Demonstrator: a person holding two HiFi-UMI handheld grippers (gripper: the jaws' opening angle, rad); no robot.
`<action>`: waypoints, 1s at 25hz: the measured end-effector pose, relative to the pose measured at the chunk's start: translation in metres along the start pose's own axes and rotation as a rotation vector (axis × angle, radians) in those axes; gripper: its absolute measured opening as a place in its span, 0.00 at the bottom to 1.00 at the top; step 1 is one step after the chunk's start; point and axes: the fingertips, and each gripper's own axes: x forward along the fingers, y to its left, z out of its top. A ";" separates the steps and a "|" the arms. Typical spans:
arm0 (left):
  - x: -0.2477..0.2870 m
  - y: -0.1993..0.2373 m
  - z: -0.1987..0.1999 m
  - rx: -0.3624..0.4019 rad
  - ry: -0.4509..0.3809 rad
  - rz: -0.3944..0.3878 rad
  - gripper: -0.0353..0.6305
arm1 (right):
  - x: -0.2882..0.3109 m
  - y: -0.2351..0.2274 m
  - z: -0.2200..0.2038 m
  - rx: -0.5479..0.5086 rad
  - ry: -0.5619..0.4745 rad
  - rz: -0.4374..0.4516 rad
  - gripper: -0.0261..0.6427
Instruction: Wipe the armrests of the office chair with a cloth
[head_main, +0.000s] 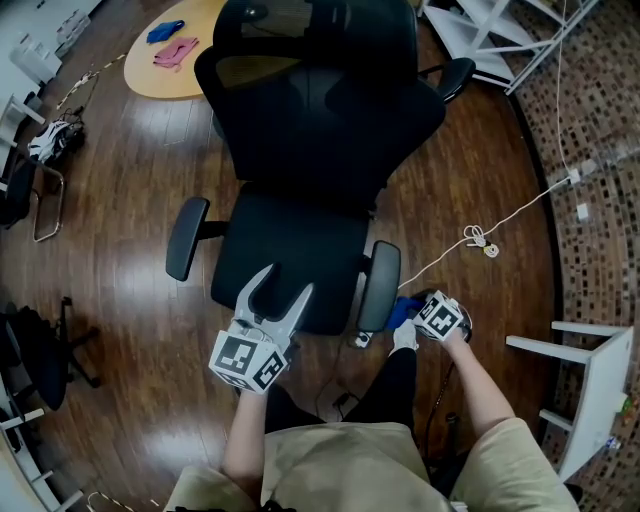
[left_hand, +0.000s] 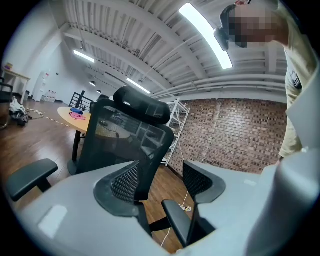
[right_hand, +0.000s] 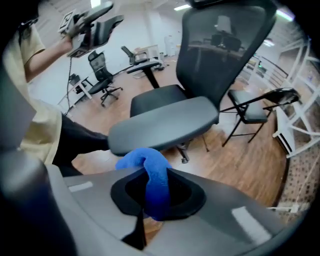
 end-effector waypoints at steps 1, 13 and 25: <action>0.000 -0.001 0.000 -0.001 0.003 0.000 0.44 | -0.004 -0.019 0.009 0.033 -0.023 -0.038 0.07; -0.007 0.006 -0.005 0.003 0.016 0.030 0.44 | 0.004 -0.137 0.140 0.002 -0.096 -0.253 0.07; 0.009 0.038 -0.060 0.001 0.062 0.012 0.44 | 0.029 0.011 0.138 -0.631 0.206 0.526 0.07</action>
